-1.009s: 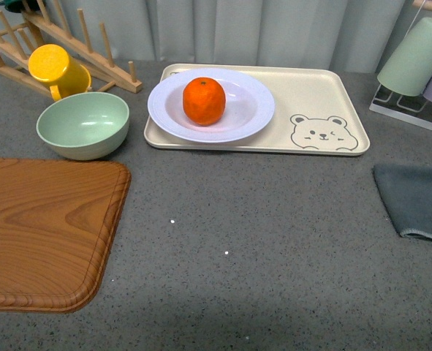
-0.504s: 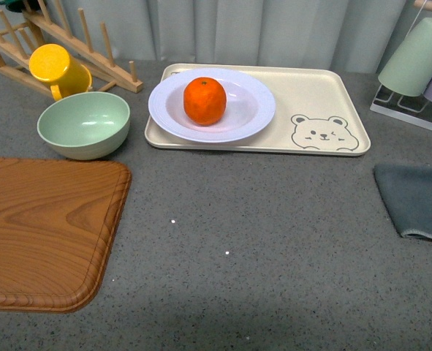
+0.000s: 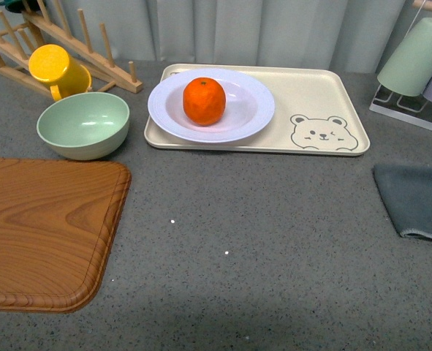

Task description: Place orange and plate with both arms

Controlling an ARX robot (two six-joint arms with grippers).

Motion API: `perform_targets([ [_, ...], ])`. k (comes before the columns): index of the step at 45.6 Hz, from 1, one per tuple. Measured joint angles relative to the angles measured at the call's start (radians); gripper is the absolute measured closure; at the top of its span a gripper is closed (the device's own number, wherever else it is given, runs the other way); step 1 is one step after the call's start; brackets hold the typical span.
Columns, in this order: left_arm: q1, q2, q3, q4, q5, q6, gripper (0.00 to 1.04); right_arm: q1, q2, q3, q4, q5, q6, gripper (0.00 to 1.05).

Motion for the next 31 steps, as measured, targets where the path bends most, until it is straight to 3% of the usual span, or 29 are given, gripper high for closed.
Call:
perform_targets([
  [12, 0.0, 0.0, 0.0, 0.0, 0.0, 0.0, 0.07, 0.0, 0.0, 0.0, 0.0, 0.0, 0.0, 0.09],
  [31, 0.0, 0.0, 0.0, 0.0, 0.0, 0.0, 0.07, 0.0, 0.0, 0.0, 0.0, 0.0, 0.003, 0.09],
])
